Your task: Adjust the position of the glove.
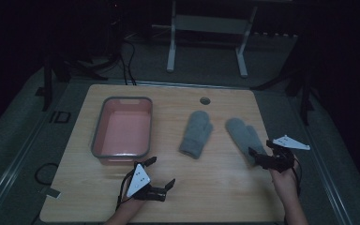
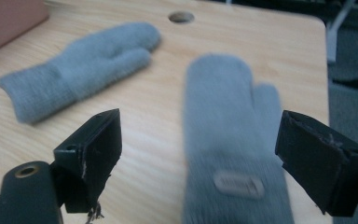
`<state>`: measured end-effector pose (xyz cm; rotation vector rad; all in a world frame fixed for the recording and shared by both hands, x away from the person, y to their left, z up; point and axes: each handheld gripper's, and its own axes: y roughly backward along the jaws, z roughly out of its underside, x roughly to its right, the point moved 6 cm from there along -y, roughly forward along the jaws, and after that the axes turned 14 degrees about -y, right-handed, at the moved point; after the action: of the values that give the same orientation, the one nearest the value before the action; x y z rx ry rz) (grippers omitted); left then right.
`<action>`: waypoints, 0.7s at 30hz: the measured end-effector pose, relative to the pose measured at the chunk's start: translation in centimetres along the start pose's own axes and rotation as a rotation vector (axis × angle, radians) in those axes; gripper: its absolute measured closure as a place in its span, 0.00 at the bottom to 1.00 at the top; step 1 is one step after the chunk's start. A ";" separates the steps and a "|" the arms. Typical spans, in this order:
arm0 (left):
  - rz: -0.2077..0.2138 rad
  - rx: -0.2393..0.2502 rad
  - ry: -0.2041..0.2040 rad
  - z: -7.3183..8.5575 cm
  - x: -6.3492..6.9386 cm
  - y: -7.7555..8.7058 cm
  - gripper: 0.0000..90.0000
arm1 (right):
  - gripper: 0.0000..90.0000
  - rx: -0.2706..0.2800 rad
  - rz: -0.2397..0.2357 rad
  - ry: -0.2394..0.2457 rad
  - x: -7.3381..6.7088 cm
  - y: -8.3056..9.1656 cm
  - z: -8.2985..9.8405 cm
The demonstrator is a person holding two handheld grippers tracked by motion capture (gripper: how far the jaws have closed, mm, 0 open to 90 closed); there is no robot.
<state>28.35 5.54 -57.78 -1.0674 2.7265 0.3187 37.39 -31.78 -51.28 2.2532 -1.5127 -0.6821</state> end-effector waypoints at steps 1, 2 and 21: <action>0.001 0.000 0.002 0.0 0.0 0.0 0.00 | 0.15 0.001 -0.008 0.007 -0.3 -0.2 -0.3; 0.001 0.000 0.002 0.0 0.0 0.0 0.00 | 0.15 0.005 -0.015 0.018 -0.8 -0.4 -0.7; 0.003 0.004 0.008 0.0 0.0 0.0 0.00 | 0.19 -0.112 -0.184 0.142 -9.1 -8.0 -4.3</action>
<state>28.30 5.53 -57.77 -1.0662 2.7346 0.3093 43.06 -20.28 -50.09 2.3201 -1.1830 -0.6262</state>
